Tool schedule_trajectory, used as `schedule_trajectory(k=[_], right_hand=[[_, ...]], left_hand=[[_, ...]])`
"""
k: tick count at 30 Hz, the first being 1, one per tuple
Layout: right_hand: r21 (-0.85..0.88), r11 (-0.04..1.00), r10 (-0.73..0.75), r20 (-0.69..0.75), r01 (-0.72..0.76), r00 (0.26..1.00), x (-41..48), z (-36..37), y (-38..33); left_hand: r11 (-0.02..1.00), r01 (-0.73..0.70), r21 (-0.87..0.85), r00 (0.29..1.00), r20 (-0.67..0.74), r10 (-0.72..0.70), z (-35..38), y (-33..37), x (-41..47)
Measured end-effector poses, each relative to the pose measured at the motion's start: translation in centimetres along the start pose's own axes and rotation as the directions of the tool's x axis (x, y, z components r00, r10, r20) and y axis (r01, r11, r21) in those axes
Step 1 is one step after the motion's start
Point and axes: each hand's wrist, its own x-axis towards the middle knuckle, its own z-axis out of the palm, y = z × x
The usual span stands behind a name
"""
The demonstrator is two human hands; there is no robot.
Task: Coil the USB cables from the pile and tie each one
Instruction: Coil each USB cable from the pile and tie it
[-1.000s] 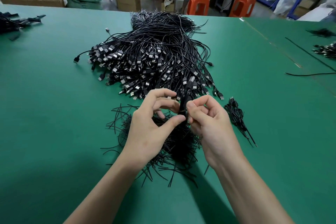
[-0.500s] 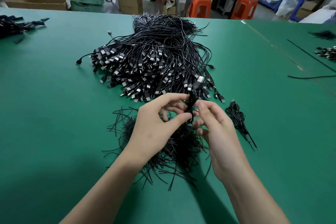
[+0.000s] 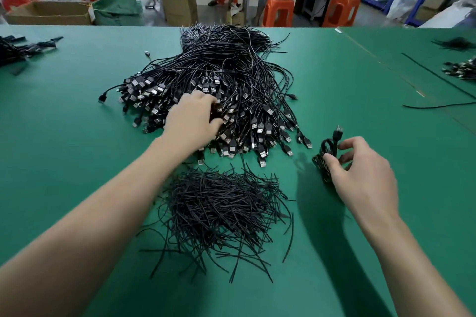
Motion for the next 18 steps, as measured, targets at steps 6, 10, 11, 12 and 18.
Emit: schedule_trajectory(k=[6,10,11,12,18], right_hand=[[-0.068,0.994,-0.084,0.081,0.090,0.993,-0.5,0.7,0.5],[0.019,0.978,-0.211,0.096,0.210,0.973,-2.2,1.2,-0.9],[0.050,0.972,-0.235,0.110,0.231,0.966,-2.6,1.3,-1.4],[0.079,0.966,-0.256,0.125,0.248,0.958,-2.9,1.5,-1.8],[0.194,0.935,-0.337,0.225,0.297,0.914,-3.8,2.1,-4.0]], left_hand=[[0.996,0.040,0.084,0.999,-0.026,-0.038,1.1,-2.3,6.3],[0.992,0.102,0.078,0.994,0.029,-0.105,1.5,-2.9,9.4],[0.990,0.134,0.036,0.991,0.021,-0.135,1.5,-2.9,9.9],[0.987,0.162,-0.020,0.987,-0.005,-0.162,1.7,-2.9,10.3],[0.956,0.211,-0.202,0.949,-0.190,-0.250,2.2,-3.0,11.1]])
